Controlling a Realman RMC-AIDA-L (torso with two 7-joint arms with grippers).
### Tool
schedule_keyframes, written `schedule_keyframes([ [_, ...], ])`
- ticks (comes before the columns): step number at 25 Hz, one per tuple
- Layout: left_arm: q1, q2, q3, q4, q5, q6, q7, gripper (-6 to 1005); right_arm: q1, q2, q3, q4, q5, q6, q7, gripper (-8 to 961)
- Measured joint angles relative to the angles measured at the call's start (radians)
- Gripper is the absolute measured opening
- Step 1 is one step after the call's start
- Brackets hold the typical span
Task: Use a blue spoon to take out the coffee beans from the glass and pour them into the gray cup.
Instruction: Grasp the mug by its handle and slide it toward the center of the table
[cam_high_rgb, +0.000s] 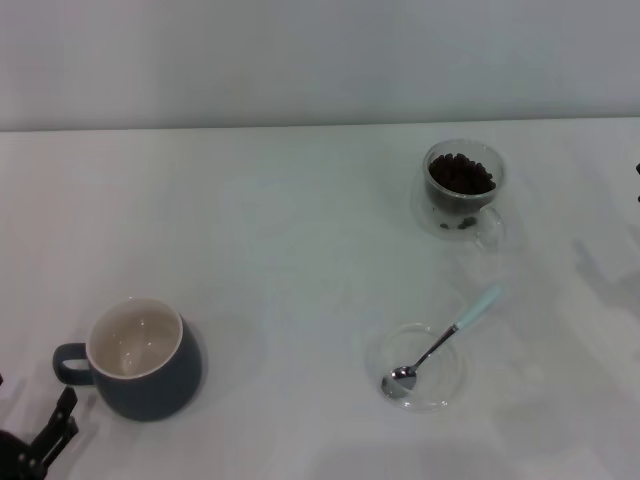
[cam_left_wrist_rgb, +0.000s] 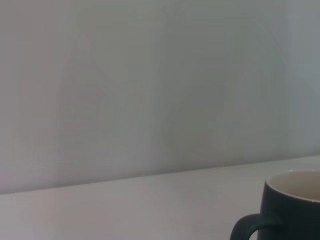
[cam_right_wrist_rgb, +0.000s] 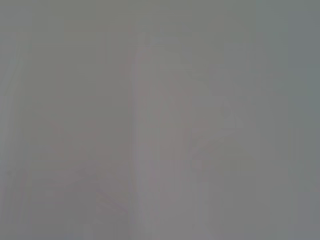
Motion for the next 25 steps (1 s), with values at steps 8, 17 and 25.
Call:
schedule_keyframes([
  [8,-0.047,-0.001,-0.007,0.025,-0.019,-0.072,-0.002,887,-0.004,-0.001,0.002,0.000,0.000,0.001,-0.001,858],
  [17,-0.087,-0.002,-0.007,0.028,-0.049,-0.097,-0.007,873,-0.005,-0.001,0.006,0.000,0.002,0.001,-0.001,858],
  [25,-0.128,-0.001,-0.005,0.053,-0.049,-0.154,0.003,813,-0.005,-0.001,0.007,0.000,0.004,0.001,-0.001,857],
])
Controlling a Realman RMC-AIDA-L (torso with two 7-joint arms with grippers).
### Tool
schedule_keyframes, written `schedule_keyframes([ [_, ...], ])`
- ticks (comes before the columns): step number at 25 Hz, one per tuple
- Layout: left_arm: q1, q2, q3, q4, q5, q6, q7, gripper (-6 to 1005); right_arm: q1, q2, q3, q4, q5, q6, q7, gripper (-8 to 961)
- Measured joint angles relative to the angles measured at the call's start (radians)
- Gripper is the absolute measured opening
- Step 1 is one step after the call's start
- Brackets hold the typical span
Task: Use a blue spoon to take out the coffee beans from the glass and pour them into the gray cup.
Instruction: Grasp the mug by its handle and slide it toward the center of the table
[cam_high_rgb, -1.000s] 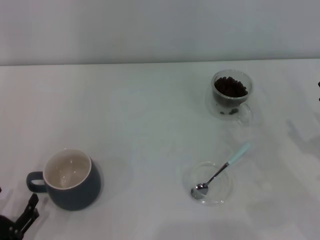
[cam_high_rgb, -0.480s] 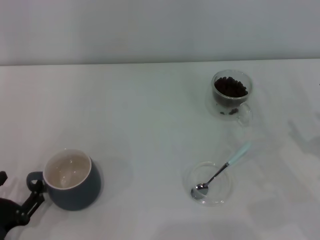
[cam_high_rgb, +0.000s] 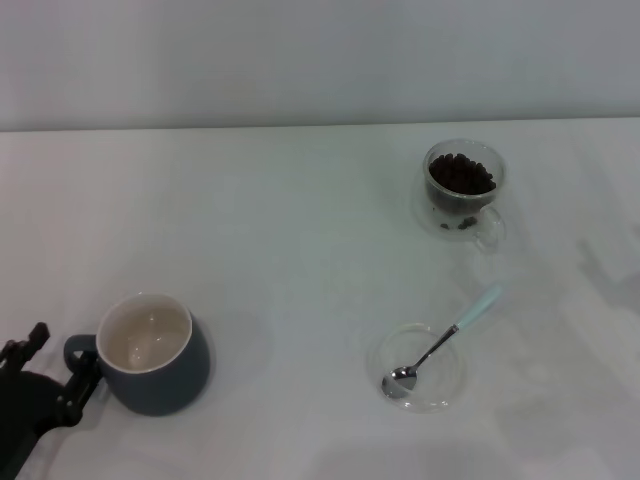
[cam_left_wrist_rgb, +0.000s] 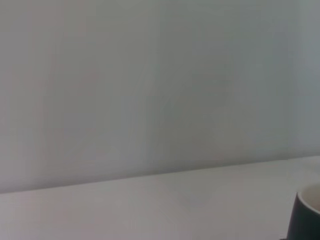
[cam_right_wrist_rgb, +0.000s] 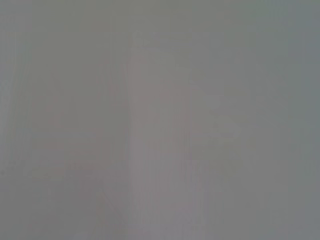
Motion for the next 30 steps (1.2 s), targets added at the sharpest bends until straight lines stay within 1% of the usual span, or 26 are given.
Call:
schedule_keyframes([
  [1,-0.004,0.000,0.000,0.003,0.000,-0.005,0.001,805,0.000,0.000,0.000,0.000,0.001,0.000,0.000,857],
  [10,-0.022,-0.002,0.000,0.019,0.000,-0.012,0.035,449,0.005,0.000,0.000,-0.012,0.002,0.037,0.000,858],
  [11,-0.028,-0.002,0.000,0.034,-0.002,-0.014,0.067,409,0.006,0.000,0.000,-0.015,0.002,0.039,0.000,858],
  [17,-0.056,-0.004,-0.002,0.085,-0.016,-0.048,0.118,189,0.008,0.000,0.000,-0.028,0.000,0.068,0.000,857],
  [18,-0.056,-0.004,-0.002,0.085,-0.016,-0.048,0.118,176,0.009,0.000,0.000,-0.031,-0.001,0.071,0.000,857],
  [20,-0.082,-0.003,-0.001,0.117,-0.031,-0.083,0.135,151,0.010,0.001,0.000,-0.039,-0.001,0.076,0.000,858],
  [23,-0.105,-0.004,0.002,0.125,-0.030,-0.101,0.136,114,0.011,0.001,0.000,-0.046,-0.001,0.078,0.000,858],
  [27,-0.151,-0.005,0.006,0.134,-0.025,-0.131,0.137,113,0.012,0.002,0.000,-0.058,-0.001,0.088,0.000,857],
  [30,-0.192,-0.006,0.009,0.150,-0.015,-0.178,0.137,113,0.013,0.001,0.000,-0.070,0.000,0.093,0.000,857],
])
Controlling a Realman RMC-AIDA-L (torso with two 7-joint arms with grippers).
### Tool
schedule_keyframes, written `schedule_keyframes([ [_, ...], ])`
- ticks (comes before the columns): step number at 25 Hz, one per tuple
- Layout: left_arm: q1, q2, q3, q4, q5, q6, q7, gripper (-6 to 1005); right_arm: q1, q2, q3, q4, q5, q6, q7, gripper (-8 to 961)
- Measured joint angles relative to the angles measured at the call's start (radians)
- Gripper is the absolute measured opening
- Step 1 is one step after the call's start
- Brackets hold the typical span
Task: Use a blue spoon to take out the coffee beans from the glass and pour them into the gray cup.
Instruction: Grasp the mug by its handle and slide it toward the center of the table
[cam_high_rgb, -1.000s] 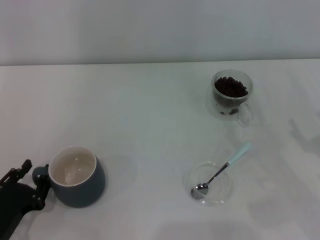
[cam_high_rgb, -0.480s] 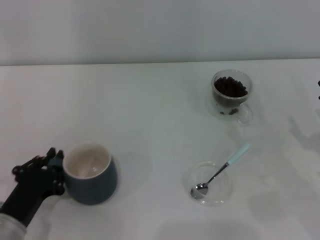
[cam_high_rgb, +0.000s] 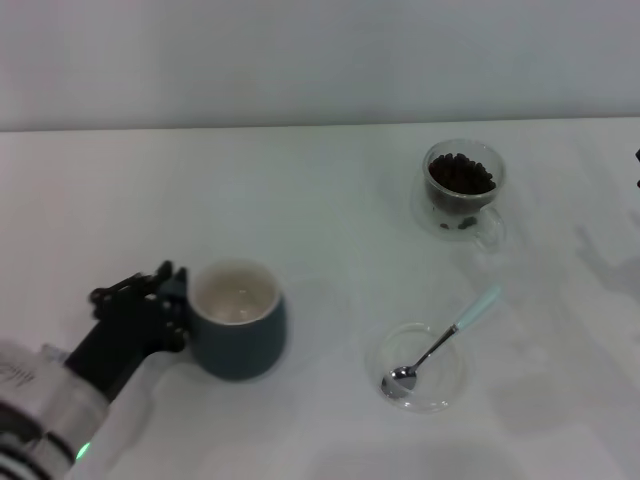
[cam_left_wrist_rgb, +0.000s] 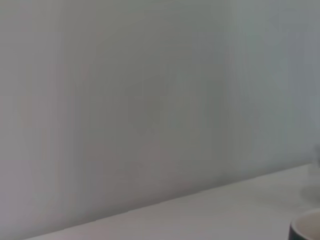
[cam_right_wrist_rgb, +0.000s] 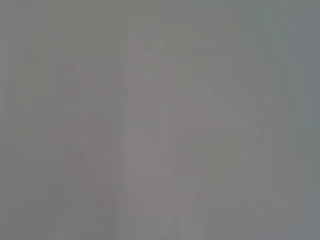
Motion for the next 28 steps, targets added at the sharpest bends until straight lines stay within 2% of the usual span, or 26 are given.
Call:
schedule_keyframes([
  [1,-0.033,-0.001,0.000,0.004,0.033,-0.047,0.000,113,0.000,-0.001,0.000,-0.007,0.001,0.000,0.000,857],
  [6,-0.062,-0.002,0.000,0.011,0.068,-0.091,0.000,114,0.000,-0.002,0.000,-0.020,0.002,0.000,0.000,858],
  [17,-0.042,-0.001,0.000,0.045,0.094,-0.095,0.001,115,-0.009,-0.005,0.000,-0.042,0.030,0.006,0.035,858],
  [23,-0.016,0.002,0.000,0.046,0.094,-0.083,0.002,193,-0.011,-0.006,0.000,-0.042,0.037,0.006,0.109,857],
  [25,-0.001,0.003,0.000,0.050,0.096,-0.081,0.002,406,-0.013,-0.007,0.000,-0.042,0.036,0.006,0.128,857],
  [28,0.016,0.004,0.000,0.054,0.098,-0.073,0.002,468,-0.016,-0.009,-0.001,-0.040,0.034,0.013,0.174,858],
])
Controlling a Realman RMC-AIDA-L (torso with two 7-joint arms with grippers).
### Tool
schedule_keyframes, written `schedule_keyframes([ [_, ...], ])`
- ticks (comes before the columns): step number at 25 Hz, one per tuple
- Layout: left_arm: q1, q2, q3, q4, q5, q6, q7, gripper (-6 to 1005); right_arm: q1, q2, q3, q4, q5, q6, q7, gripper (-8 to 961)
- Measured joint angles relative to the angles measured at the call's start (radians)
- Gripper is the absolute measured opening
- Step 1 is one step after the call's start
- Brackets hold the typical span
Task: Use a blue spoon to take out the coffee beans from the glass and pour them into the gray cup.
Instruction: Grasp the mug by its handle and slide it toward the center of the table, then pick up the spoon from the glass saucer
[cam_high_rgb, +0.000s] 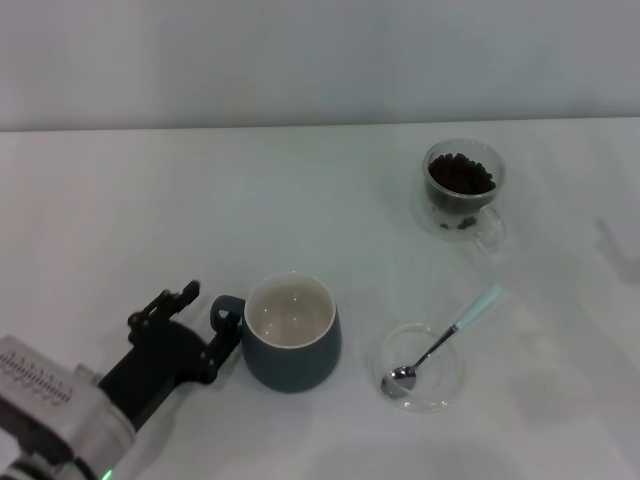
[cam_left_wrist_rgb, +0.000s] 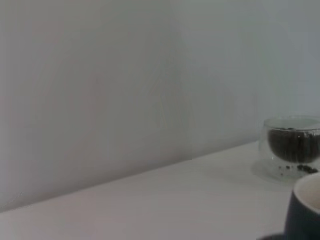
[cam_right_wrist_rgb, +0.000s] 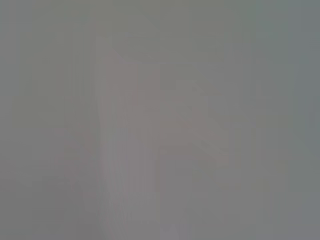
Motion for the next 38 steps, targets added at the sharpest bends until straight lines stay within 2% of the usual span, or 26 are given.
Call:
schedule_keyframes([
  [4,0.058,0.001,0.000,-0.001,0.021,0.051,0.000,550,-0.014,-0.014,-0.028,-0.008,-0.013,0.075,0.218,858],
  [7,0.110,0.003,0.000,-0.007,0.040,0.113,0.000,612,-0.022,-0.044,-0.102,-0.014,-0.048,0.176,0.448,857],
  [8,0.122,0.003,0.000,-0.008,0.044,0.130,0.001,633,-0.020,-0.065,-0.171,-0.014,-0.076,0.227,0.597,857],
  [9,0.140,0.004,0.000,-0.009,0.050,0.146,0.001,680,-0.020,-0.065,-0.171,-0.014,-0.076,0.227,0.597,856],
  [11,0.169,0.004,-0.003,-0.010,0.052,0.172,0.001,773,-0.011,-0.082,-0.242,-0.014,-0.103,0.256,0.719,856],
  [13,0.212,0.004,-0.014,-0.011,0.026,0.228,-0.014,866,-0.002,-0.090,-0.309,-0.014,-0.124,0.265,0.802,855],
  [16,0.271,0.004,-0.022,-0.016,-0.064,0.349,-0.039,869,0.014,-0.095,-0.406,-0.013,-0.151,0.269,0.909,854],
  [19,0.295,0.004,-0.023,-0.025,-0.133,0.429,-0.041,873,0.029,-0.085,-0.468,-0.009,-0.164,0.276,0.961,853],
  [27,0.269,0.005,-0.021,-0.081,-0.266,0.443,-0.091,874,0.067,-0.011,-0.510,-0.019,-0.169,0.347,0.961,852],
  [32,0.253,0.006,-0.018,-0.090,-0.266,0.442,-0.105,874,0.086,0.002,-0.524,-0.029,-0.168,0.376,0.959,851],
  [38,0.246,0.007,-0.023,-0.100,-0.269,0.442,-0.105,873,0.089,0.005,-0.529,-0.038,-0.169,0.383,0.967,842],
])
